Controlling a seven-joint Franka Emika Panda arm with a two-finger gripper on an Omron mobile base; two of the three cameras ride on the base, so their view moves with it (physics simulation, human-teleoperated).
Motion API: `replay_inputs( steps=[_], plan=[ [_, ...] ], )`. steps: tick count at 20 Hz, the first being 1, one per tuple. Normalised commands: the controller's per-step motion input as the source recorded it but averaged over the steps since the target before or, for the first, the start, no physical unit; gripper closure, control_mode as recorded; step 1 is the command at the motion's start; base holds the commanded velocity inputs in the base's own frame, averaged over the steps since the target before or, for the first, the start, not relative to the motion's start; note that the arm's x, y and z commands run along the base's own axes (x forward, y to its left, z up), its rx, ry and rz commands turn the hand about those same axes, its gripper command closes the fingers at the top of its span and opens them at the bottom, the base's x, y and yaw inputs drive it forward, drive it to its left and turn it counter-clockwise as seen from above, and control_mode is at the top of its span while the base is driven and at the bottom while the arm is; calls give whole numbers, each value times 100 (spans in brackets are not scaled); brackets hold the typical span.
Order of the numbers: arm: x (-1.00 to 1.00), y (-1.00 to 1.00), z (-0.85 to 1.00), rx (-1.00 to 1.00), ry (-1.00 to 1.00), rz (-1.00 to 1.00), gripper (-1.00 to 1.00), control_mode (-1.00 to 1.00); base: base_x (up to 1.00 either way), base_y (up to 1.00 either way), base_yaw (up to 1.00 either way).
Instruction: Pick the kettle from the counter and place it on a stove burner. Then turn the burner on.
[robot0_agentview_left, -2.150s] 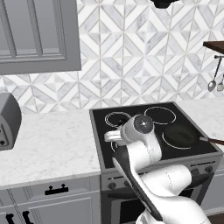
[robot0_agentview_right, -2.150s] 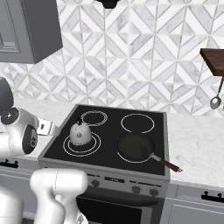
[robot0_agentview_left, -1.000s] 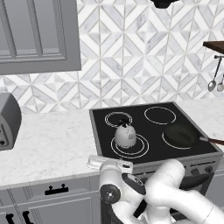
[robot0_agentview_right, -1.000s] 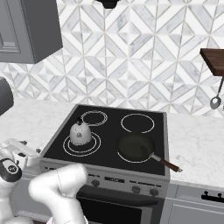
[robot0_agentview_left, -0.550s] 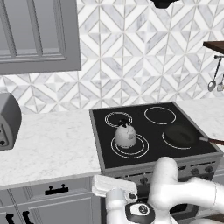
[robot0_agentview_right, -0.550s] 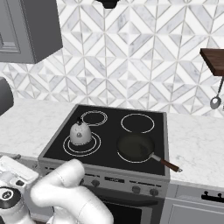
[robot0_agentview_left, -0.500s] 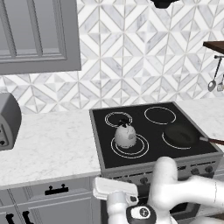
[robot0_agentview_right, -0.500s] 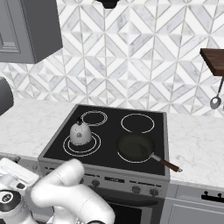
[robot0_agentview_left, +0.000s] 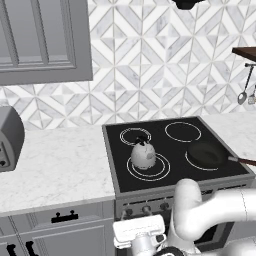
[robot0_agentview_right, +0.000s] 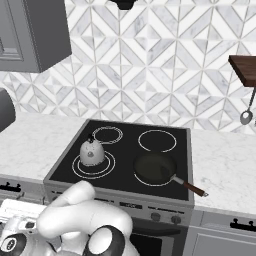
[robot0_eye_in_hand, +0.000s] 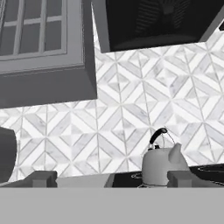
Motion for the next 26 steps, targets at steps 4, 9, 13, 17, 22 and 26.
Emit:
replay_inputs(
  steps=[4, 9, 13, 17, 22, 26],
  plan=[
    [-3, 5, -51, 9, -28, 0, -100, -100, 0, 0, 0],
    [-9, 1, -42, 21, -19, 0, -100, -100, 0, 0, 0],
    [-8, 0, -40, 27, -12, 0, -100, -100, 0, 0, 0],
    [-3, -7, -19, 34, -4, 0, -100, -100, 0, 0, 0],
    [0, -32, 0, 33, -1, 7, -100, -100, 0, 0, 0],
    [0, -65, 0, 30, -3, 13, -100, -100, 0, 0, 0]
  ],
)
